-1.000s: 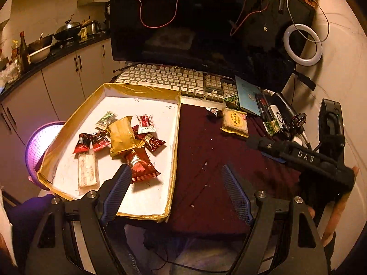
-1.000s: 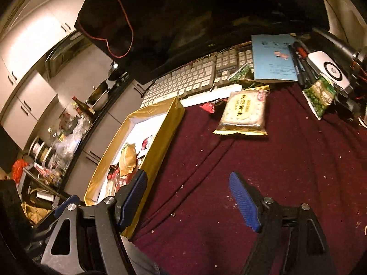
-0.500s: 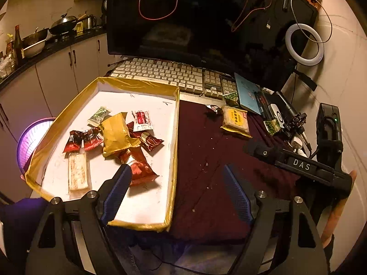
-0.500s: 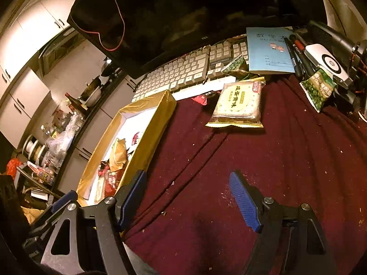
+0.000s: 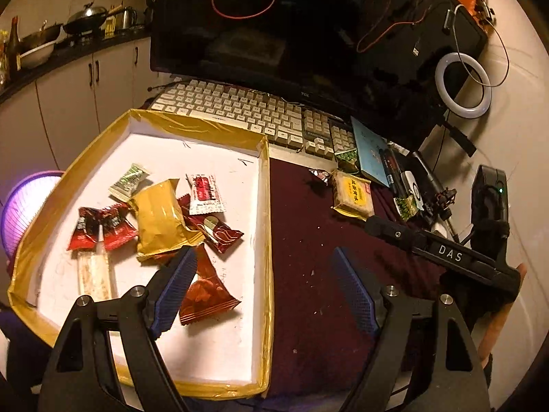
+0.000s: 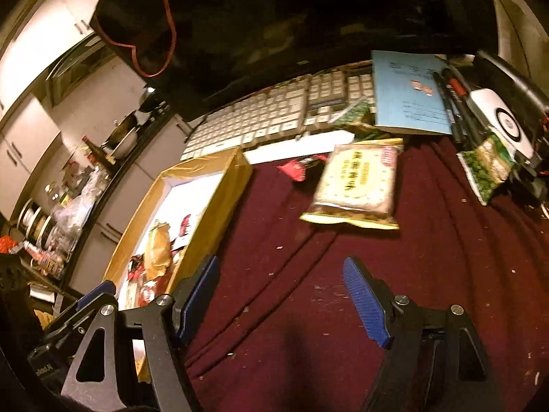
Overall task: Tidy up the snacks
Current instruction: 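Grasp cream biscuit pack with right tool while left tool grasps red candy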
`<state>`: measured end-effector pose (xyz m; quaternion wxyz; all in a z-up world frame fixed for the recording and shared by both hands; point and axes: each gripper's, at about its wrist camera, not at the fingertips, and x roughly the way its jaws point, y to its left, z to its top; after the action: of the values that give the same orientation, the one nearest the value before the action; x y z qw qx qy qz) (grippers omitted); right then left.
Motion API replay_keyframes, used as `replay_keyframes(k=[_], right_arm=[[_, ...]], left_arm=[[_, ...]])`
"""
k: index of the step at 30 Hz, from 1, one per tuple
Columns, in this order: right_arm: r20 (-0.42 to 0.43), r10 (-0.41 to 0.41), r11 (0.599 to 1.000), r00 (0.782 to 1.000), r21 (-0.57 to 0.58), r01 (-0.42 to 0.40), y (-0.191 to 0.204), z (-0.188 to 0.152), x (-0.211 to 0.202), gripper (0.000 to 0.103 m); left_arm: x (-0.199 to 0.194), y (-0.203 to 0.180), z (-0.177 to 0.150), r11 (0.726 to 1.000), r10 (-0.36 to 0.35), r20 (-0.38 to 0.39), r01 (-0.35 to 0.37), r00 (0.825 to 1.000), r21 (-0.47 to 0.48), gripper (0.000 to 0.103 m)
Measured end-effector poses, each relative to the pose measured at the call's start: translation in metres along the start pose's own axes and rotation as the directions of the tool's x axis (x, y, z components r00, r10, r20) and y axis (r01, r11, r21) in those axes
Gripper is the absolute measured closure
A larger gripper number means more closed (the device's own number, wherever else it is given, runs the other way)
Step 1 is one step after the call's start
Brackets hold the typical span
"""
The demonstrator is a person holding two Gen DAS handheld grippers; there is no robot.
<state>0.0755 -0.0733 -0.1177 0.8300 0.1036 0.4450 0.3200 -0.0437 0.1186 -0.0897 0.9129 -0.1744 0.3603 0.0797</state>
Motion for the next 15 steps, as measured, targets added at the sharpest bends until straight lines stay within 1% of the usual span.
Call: replay_keyframes(k=[3,5,9,12,15], right_arm=[[-0.015,-0.024,1.000,1.000,0.018,0.024,-0.011,0.002,0.006,0.028],[-0.006,-0.049,0.999,0.999,0.021,0.049,-0.017,0.009,0.008,0.028],[-0.017,-0.070,0.990,0.997,0.120,0.071,-0.048,0.035,0.026,0.027],[-0.033,-0.130,0.983,0.991,0.130,0.133,-0.060,0.049,0.045,0.027],[-0.066,-0.224,0.969,0.972,0.088,0.230,-0.056,0.056,0.068,0.028]], left_arm=[[0.005,-0.004,0.003,1.000,-0.015,-0.017,0.015,1.000,-0.001,0.022],[0.006,-0.007,0.003,1.000,-0.019,-0.017,0.019,1.000,0.010,0.022],[0.010,-0.013,0.007,1.000,-0.020,-0.026,0.020,0.999,0.010,0.022],[0.013,-0.017,0.009,1.000,-0.016,-0.033,0.016,0.999,0.011,0.022],[0.014,-0.022,0.011,0.999,0.002,-0.033,-0.001,0.999,0.036,0.022]])
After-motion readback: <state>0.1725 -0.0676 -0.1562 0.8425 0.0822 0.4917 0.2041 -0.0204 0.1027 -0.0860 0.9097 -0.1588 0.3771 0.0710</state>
